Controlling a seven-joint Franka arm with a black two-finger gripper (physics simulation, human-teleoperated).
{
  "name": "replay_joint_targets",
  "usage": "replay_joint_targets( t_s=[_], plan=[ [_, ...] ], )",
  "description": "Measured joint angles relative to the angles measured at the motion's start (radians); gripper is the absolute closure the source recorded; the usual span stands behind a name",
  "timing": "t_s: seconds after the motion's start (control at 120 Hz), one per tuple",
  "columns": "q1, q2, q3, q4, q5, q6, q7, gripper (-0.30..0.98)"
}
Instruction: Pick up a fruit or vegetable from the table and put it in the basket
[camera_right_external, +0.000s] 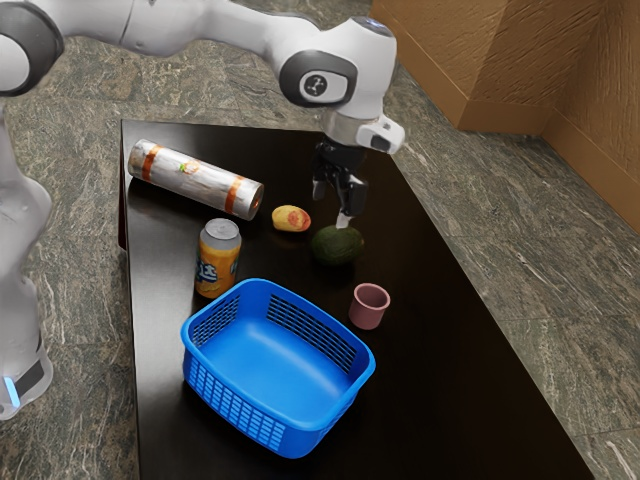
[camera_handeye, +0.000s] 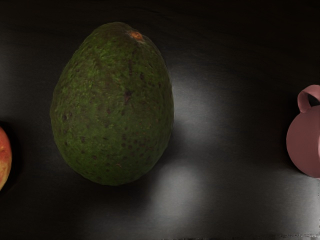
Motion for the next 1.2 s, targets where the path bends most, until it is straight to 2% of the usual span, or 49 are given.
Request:
replay_joint_targets(
  t_s=[0.1, 0.283, 0.4, 0.533, 0.7, 0.867, 1.2],
  plan=[
    [0.043, -0.039, 0.008, -0.069, -0.028, 0.057, 0.114, 0.00],
    [0.063, -0.049, 0.010, -0.116, -0.056, 0.118, 0.280, 0.00],
    [0.117, -0.037, 0.011, -0.127, -0.061, 0.137, 0.365, 0.00],
    [0.112, 0.002, 0.010, -0.122, -0.083, 0.165, 0.447, 0.00],
    [0.107, 0.053, 0.010, -0.123, -0.149, 0.210, 0.526, 0.00],
    [0.131, 0.084, 0.011, -0.124, -0.246, 0.236, 0.582, 0.00],
    [0.158, 0.124, 0.011, -0.135, -0.316, 0.269, 0.653, 0.00]
  ],
)
